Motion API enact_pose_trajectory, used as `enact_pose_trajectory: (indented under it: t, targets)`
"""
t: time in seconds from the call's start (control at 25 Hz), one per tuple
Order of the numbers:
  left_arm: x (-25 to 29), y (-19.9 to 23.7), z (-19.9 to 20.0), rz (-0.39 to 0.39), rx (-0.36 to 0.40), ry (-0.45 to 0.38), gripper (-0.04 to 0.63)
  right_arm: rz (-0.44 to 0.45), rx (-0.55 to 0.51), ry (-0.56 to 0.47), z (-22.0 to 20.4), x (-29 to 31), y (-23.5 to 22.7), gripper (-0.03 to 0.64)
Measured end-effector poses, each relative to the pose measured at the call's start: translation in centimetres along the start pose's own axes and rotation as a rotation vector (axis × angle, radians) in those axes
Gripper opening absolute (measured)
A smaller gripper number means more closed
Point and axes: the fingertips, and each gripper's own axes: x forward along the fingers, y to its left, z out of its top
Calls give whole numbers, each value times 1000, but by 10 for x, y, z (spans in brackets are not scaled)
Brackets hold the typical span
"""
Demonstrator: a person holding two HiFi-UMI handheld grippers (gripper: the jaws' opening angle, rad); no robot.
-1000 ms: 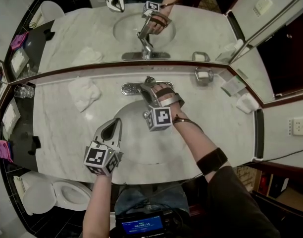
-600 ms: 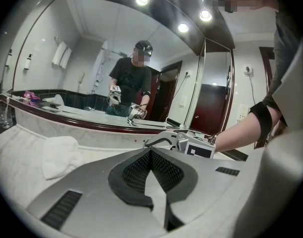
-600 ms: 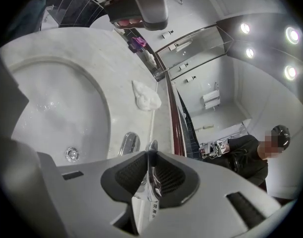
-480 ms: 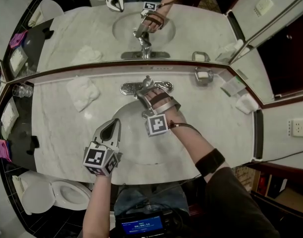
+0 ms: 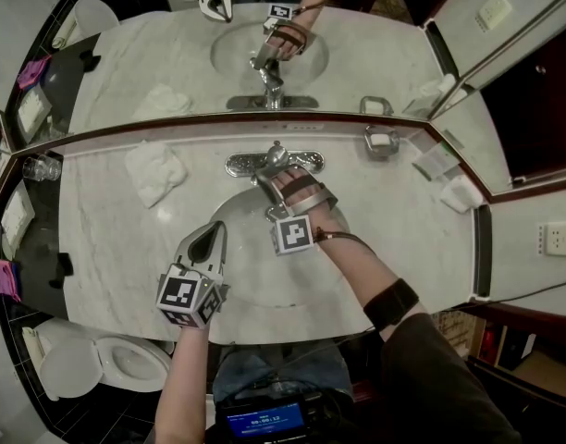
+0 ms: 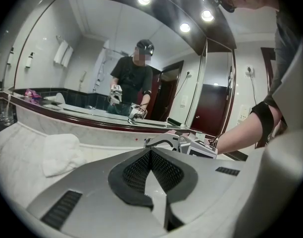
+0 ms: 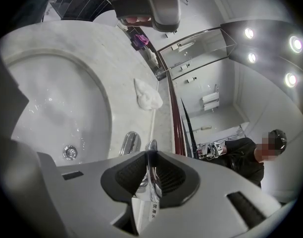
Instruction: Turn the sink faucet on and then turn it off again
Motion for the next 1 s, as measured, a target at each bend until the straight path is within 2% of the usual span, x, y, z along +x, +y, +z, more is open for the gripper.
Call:
enact_pose_trajectory:
  t: [0.16, 0.32, 0.36, 0.64, 0.76, 1.0]
  targets:
    - [-4, 0, 2, 5, 2, -4, 0, 1, 2, 12, -2, 1, -1, 85]
    - [-14, -3, 6, 15, 12, -3, 0, 45, 16, 39, -3, 1, 3, 100]
    - [-17, -4, 7, 18, 16, -5, 0, 47, 31, 50, -4, -1, 3, 130]
    - [-44, -5, 21, 44, 35, -34, 0, 37, 149, 79, 5, -38, -4, 132]
    - [-52, -12, 31, 42, 45, -45, 0, 29, 231, 92, 6, -64, -12, 130]
    - [-67, -31, 45, 25, 72, -68, 0, 7, 492, 128, -4, -124, -29, 93]
